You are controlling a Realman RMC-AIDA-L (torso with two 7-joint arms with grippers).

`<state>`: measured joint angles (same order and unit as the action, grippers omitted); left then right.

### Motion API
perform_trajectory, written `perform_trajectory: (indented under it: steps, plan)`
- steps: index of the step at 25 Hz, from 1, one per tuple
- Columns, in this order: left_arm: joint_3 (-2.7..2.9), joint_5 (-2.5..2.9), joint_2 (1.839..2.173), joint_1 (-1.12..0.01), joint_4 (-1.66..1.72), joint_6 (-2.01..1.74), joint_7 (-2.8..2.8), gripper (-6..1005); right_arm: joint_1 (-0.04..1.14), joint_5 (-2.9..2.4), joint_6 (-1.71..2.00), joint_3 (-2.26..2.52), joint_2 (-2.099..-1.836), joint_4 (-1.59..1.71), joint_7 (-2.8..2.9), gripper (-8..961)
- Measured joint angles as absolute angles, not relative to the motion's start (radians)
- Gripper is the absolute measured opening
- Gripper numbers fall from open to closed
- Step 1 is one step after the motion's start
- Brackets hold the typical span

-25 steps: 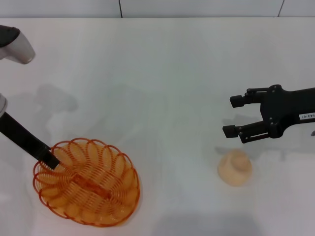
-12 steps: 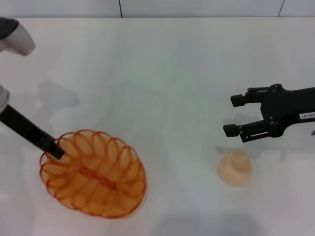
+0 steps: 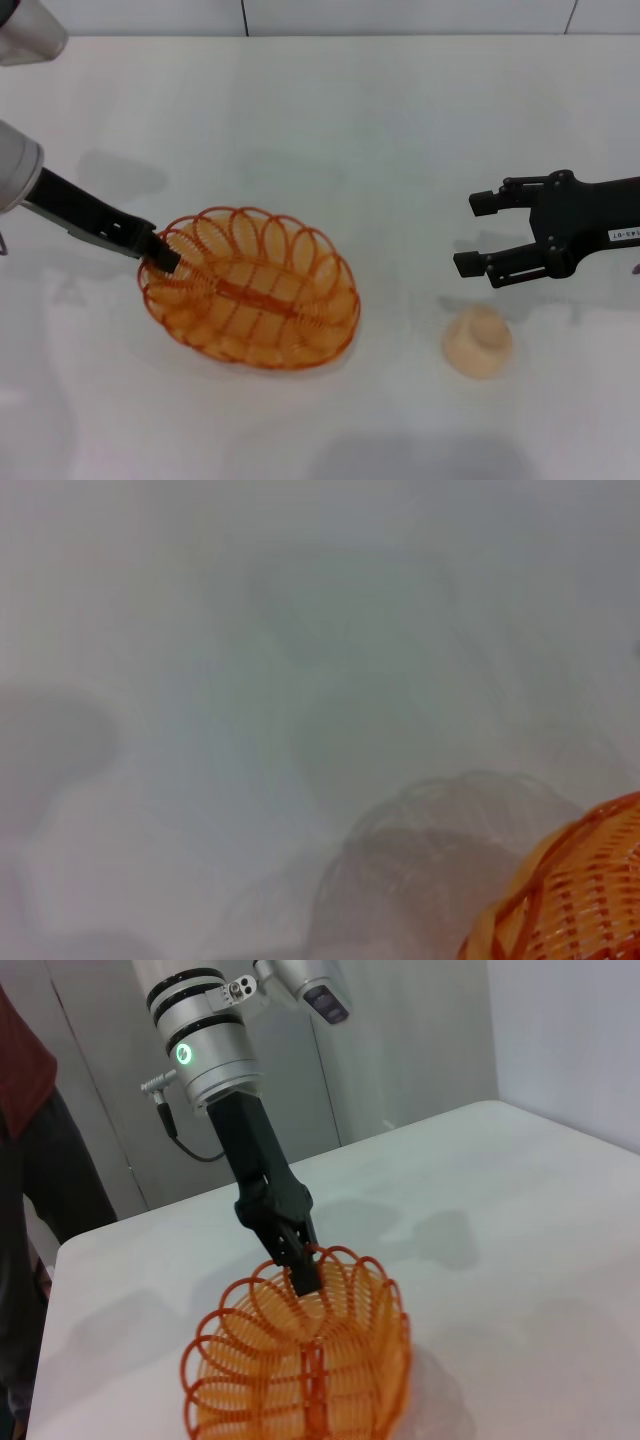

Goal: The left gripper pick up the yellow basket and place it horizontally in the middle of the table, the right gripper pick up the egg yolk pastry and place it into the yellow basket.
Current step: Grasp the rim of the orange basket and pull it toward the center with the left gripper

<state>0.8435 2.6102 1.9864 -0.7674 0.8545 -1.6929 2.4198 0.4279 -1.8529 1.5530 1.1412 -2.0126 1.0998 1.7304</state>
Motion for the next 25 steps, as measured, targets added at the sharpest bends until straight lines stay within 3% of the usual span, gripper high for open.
perform_trajectory:
  steps: [25]
  plan:
    - [0.841, 2.482, 1.999, -0.773, 0.743, -1.540, 2.624, 109, 0.430, -1.841, 1.589, 1.130, -2.009, 1.112, 1.729, 858]
